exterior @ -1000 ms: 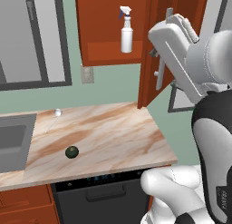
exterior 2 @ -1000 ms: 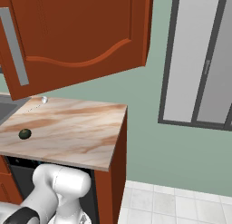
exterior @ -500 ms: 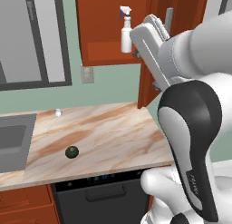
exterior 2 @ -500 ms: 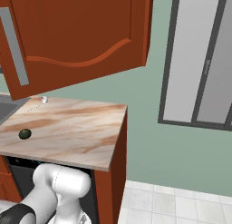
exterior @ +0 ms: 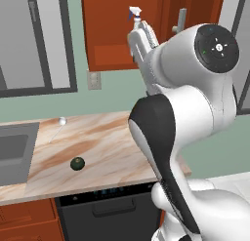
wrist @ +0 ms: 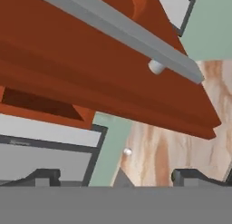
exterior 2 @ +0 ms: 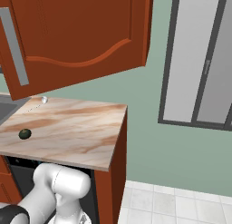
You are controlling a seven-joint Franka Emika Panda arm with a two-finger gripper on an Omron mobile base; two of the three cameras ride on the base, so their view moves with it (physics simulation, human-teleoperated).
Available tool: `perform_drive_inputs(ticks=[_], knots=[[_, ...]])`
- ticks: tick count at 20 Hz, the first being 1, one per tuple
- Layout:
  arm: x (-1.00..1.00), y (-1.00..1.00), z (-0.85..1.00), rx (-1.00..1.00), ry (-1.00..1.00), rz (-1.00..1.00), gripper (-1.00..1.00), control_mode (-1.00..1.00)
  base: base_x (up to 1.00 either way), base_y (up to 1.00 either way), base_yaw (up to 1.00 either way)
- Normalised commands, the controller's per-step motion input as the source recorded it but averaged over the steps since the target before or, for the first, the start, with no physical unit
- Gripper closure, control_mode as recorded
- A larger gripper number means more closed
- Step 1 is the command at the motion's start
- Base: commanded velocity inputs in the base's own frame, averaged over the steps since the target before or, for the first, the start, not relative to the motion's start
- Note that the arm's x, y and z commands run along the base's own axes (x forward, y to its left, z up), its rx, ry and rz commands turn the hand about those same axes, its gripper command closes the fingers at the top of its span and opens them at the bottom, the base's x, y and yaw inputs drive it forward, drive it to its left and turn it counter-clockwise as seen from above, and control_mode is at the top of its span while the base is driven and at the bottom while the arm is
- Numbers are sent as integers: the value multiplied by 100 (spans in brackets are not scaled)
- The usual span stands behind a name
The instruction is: Open the cabinet. Pick the spray and place it next to the sink. Then close the cabinet.
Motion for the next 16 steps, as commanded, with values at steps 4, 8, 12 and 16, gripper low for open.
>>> perform_drive_inputs(ticks=[4,8,12,16], knots=[[29,14,-7,10,0,-26,-100,-100,0,0,0],[19,11,-3,14,-1,-26,-100,-100,0,0,0],[11,3,0,10,-4,-27,-100,-100,0,0,0],[17,0,-5,12,-1,-25,-100,-100,0,0,0]])
